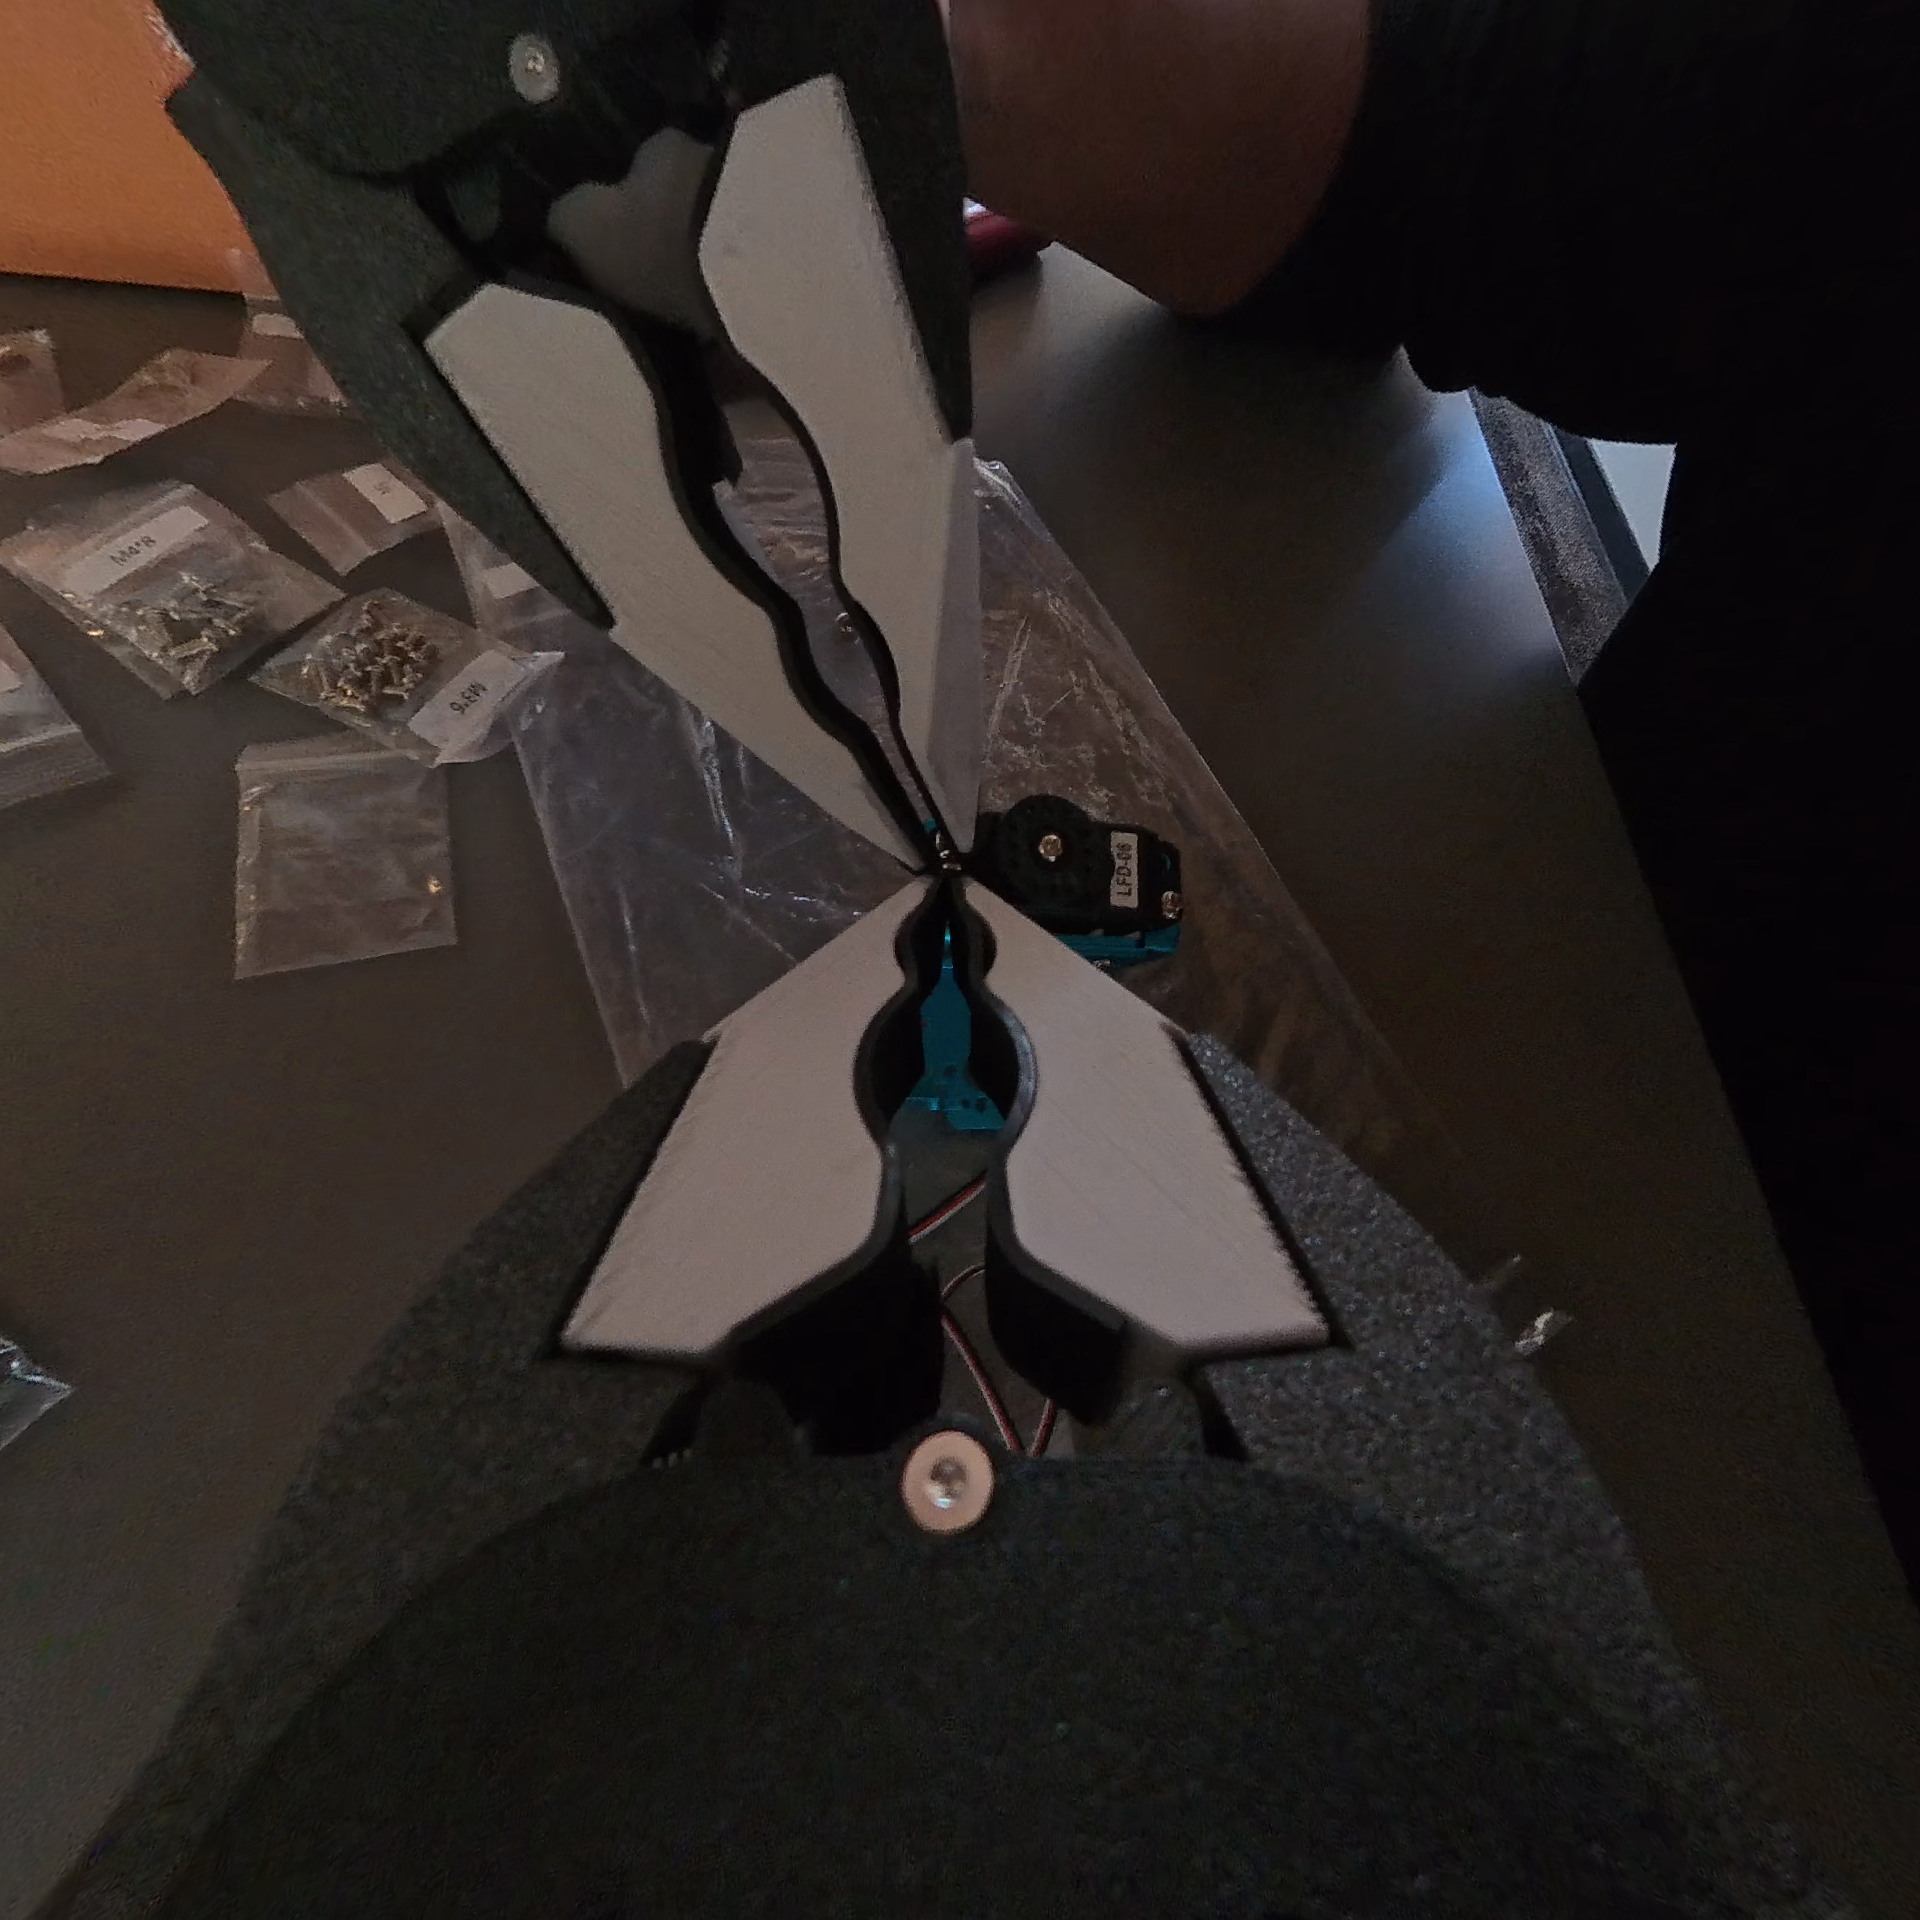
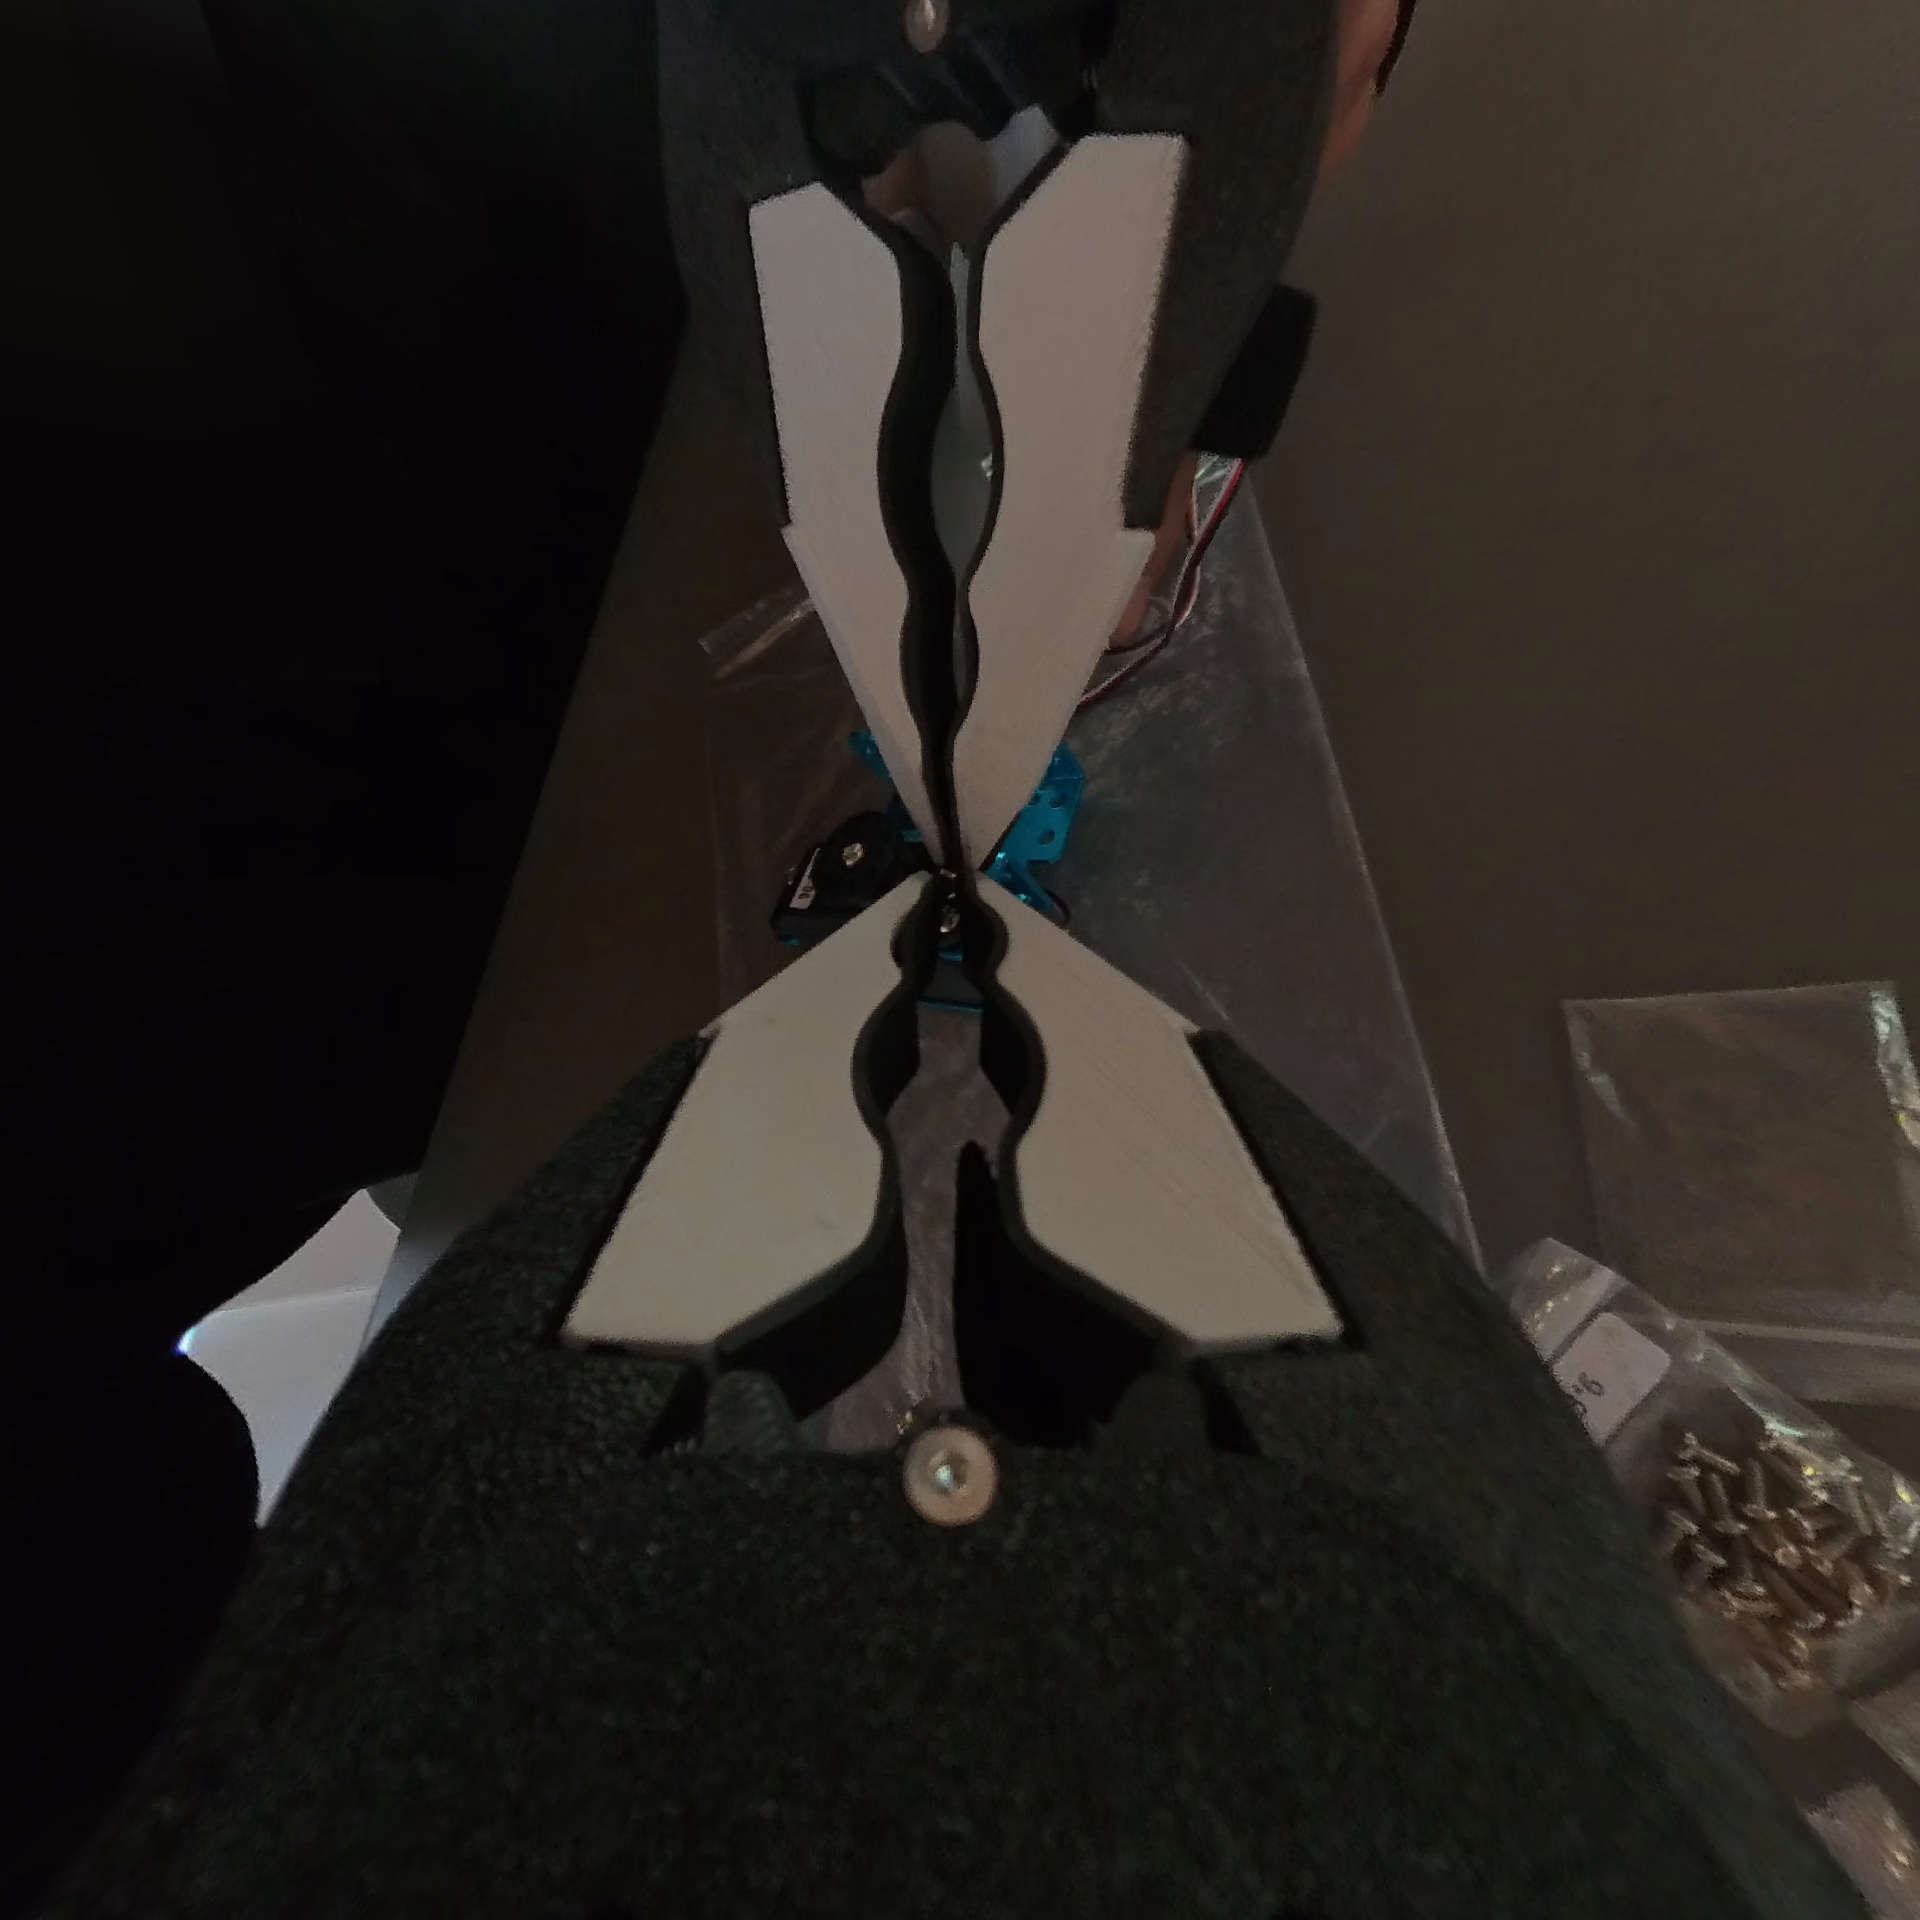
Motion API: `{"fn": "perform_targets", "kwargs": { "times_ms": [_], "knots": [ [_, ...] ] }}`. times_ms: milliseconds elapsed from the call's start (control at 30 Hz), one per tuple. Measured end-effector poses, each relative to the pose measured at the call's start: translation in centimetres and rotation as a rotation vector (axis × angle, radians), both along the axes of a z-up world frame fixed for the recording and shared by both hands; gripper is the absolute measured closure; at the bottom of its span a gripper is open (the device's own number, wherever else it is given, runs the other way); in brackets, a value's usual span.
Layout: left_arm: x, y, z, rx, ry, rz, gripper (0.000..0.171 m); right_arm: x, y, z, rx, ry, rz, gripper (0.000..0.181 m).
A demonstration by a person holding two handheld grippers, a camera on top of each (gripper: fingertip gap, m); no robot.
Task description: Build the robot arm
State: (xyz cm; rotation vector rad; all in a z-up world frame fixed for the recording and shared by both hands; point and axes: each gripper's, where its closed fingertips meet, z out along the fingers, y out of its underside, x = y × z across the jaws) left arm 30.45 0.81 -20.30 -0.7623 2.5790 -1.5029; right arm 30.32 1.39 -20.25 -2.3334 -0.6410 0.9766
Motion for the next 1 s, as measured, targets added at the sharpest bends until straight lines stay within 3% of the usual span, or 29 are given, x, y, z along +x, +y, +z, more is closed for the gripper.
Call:
{"fn": "perform_targets", "kwargs": {
  "times_ms": [200,700,1000],
  "knots": [
    [-0.2,0.3,-0.2,0.030,-0.005,-0.007,0.171,-0.2,0.2,0.1,-0.015,0.084,-0.008,0.181],
    [-0.3,0.4,-0.5,0.032,-0.002,-0.004,0.171,0.3,0.5,0.5,0.027,0.024,-0.035,0.181],
    [-0.1,1.1,-0.2,0.022,0.014,0.008,0.171,0.1,1.1,-0.5,0.001,0.029,-0.059,0.164]
  ]
}}
